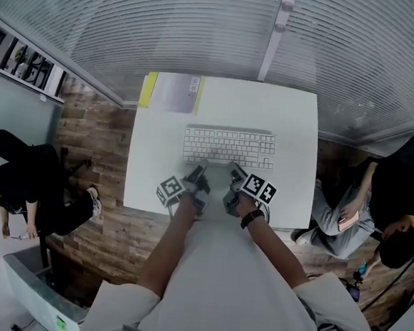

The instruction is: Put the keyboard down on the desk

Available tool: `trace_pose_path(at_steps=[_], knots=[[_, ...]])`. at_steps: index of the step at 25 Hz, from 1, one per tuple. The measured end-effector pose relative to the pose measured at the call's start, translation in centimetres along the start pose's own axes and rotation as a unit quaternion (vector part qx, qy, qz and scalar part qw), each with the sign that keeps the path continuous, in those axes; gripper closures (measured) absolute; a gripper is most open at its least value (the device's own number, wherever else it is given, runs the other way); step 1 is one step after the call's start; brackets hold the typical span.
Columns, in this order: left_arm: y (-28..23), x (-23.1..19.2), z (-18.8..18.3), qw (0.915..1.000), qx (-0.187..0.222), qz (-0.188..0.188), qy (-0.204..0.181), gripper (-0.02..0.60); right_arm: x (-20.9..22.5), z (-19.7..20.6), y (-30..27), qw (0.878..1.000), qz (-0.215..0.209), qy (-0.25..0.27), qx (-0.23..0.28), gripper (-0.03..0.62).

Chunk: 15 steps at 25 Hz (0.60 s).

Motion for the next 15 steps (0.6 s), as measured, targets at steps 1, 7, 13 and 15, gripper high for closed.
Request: trace_pose_path(at_steps=[1,7,13,15], knots=[[-0.1,0.2,0.0,1.0,0.0,0.001,-0.002,0.39,-0.4,-0.3,0.3,1.0,-0.005,0.014,0.006,0.517],[-0.3,1.2,0.1,0.9993,-0.014,-0.002,-0.035,0.39,-1.7,-1.1,1.9,0.996,-0.013,0.086,0.036,0.517],[-0.2,4.7,-1.3,0.9932,0.0,0.013,-0.116,0.39,-4.2,-1.9,4.1,0.959,0.012,0.274,0.078,0.517],[-0.3,6.3,-2.0,0.9851,0.009,0.015,-0.171,0.39,-5.1,-2.4,4.8,0.948,0.01,0.305,0.096,0.517]])
Point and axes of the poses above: the fingertips, and each gripper's own axes: y backward along the fingers, x to its right, z out of its underside, the point moved 9 cm from there along y, backward along the fingers, and after that the axes turned 8 degrees about -y, right-handed, at the moved point
